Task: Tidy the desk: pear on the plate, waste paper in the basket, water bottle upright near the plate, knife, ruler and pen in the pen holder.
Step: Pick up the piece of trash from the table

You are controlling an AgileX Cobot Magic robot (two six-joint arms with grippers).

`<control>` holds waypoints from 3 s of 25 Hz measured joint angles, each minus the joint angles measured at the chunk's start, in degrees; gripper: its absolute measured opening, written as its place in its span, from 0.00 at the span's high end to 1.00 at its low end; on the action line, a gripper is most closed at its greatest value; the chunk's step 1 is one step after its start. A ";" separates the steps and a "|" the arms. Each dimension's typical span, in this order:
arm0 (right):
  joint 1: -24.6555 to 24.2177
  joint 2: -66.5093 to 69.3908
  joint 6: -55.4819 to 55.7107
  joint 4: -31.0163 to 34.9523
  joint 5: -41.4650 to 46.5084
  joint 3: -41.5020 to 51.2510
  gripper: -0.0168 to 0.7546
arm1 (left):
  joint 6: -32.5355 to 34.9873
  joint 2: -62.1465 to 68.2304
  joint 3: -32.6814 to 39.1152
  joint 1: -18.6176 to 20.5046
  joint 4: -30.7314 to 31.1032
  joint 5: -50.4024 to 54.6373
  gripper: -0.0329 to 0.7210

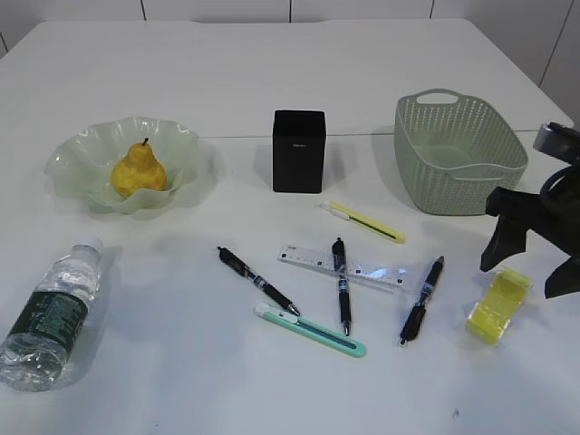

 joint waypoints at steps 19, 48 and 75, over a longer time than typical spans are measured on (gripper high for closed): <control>0.00 9.60 28.28 -13.57 -4.30 -4.69 0.30 | 0.00 0.00 0.00 0.00 0.42 -3.74 0.27; 0.00 18.21 31.26 -15.87 -4.24 -9.02 0.39 | 0.00 0.00 0.00 0.00 1.04 -6.19 0.27; 0.00 18.21 27.57 -16.09 -2.85 -9.15 0.97 | 0.00 0.00 0.00 0.00 2.26 -7.13 0.27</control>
